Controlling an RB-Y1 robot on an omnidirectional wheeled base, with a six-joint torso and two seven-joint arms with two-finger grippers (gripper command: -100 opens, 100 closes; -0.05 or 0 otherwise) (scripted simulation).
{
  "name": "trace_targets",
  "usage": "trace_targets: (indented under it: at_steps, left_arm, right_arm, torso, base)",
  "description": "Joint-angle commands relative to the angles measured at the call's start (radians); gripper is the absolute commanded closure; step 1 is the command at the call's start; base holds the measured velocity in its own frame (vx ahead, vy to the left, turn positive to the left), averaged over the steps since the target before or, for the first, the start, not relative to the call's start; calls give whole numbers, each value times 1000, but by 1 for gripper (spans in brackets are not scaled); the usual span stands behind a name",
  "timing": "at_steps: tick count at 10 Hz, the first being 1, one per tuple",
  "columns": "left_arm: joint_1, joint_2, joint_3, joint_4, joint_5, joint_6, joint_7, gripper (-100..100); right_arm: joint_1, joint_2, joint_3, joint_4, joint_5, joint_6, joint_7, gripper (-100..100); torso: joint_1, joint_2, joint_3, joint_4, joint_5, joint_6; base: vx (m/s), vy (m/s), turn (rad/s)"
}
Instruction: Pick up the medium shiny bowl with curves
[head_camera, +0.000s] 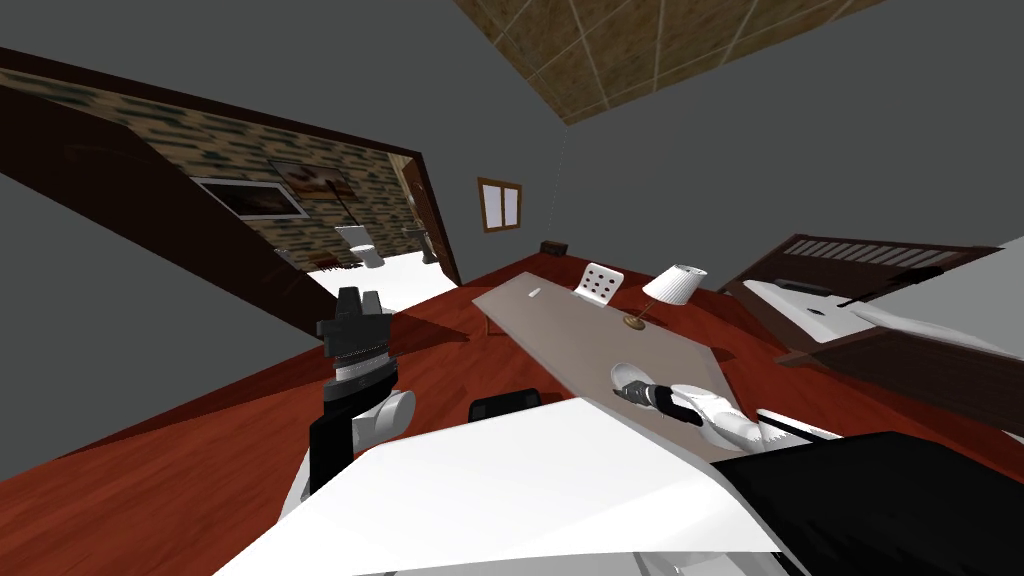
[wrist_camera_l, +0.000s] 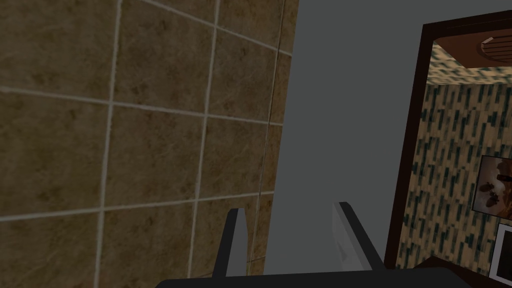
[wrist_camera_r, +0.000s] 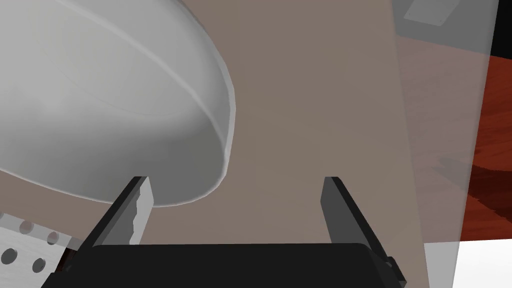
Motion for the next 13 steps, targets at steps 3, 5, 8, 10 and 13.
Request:
trace_targets:
  at_steps: [3, 5, 8, 10, 13]
  left_arm:
    - [0, 0, 0, 0, 0, 0, 0, 0]
    - [0, 0, 0, 0, 0, 0, 0, 0]
    - [0, 0, 0, 0, 0, 0, 0, 0]
    - [0, 0, 0, 0, 0, 0, 0, 0]
    - [0, 0, 0, 0, 0, 0, 0, 0]
  right_arm:
    - [-3, 34, 0, 13, 2, 20, 16, -100]
    - [-6, 66, -1, 21, 4, 44, 28, -100]
    - [-4, 60, -5, 24, 2, 33, 32, 100]
    - [-5, 59, -7, 24, 1, 32, 31, 100]
    - [-3, 27, 0, 11, 2, 15, 13, 100]
  torso:
    - [1, 0, 0, 0, 0, 0]
    - [-3, -1, -1, 0, -1, 0]
    - [0, 0, 0, 0, 0, 0]
    - [-3, -1, -1, -1, -3, 0]
    - [-3, -1, -1, -1, -3, 0]
  base:
    - [6, -17, 17]
    - [30, -70, 41]
    - [9, -18, 4]
    - [0, 0, 0]
    - [-8, 17, -14]
